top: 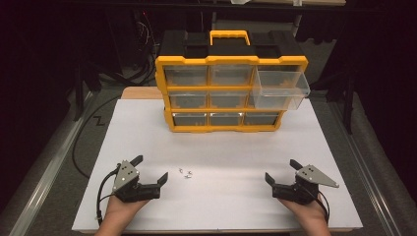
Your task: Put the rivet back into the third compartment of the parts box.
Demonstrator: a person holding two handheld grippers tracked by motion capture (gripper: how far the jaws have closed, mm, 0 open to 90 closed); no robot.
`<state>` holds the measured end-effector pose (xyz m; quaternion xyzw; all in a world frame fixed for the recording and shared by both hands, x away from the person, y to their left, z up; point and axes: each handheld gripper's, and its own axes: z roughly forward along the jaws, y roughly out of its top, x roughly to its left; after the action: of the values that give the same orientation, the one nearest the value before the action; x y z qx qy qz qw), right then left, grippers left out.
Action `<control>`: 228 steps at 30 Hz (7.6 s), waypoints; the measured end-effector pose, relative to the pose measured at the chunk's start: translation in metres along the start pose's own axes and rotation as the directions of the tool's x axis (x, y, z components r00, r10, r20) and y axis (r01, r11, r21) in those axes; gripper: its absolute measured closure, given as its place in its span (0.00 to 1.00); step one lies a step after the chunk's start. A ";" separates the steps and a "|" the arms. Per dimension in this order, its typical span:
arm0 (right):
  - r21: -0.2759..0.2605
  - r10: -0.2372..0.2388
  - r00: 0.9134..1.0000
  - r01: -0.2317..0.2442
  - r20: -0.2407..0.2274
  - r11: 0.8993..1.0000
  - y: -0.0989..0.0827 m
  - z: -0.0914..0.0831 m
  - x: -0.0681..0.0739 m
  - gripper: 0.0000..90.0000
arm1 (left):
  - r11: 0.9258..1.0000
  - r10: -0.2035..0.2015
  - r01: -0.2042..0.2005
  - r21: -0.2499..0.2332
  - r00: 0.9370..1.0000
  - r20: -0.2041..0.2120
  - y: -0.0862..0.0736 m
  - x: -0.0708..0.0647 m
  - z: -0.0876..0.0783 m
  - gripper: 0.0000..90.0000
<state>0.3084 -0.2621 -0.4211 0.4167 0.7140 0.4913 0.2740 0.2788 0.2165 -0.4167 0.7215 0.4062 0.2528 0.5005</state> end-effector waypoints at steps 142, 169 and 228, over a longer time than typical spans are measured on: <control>0.416 -0.176 0.882 0.372 -0.437 0.830 0.055 0.087 0.088 0.93 | 0.999 0.006 -0.005 -0.039 0.999 0.033 0.001 -0.006 0.006 0.00; 0.602 -0.144 0.844 0.477 -0.516 0.640 0.087 0.039 0.022 0.93 | 0.998 0.015 -0.013 -0.060 0.999 0.038 0.001 -0.007 0.005 0.00; 0.564 -0.267 0.810 0.563 -0.522 0.605 0.312 -0.012 -0.003 0.93 | 0.997 0.019 -0.015 -0.070 0.998 0.060 0.001 -0.007 0.003 0.00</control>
<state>0.4023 -0.2169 -0.1263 0.2011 0.9615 0.1780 0.0589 0.2779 0.2084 -0.4164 0.7142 0.3757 0.2493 0.5353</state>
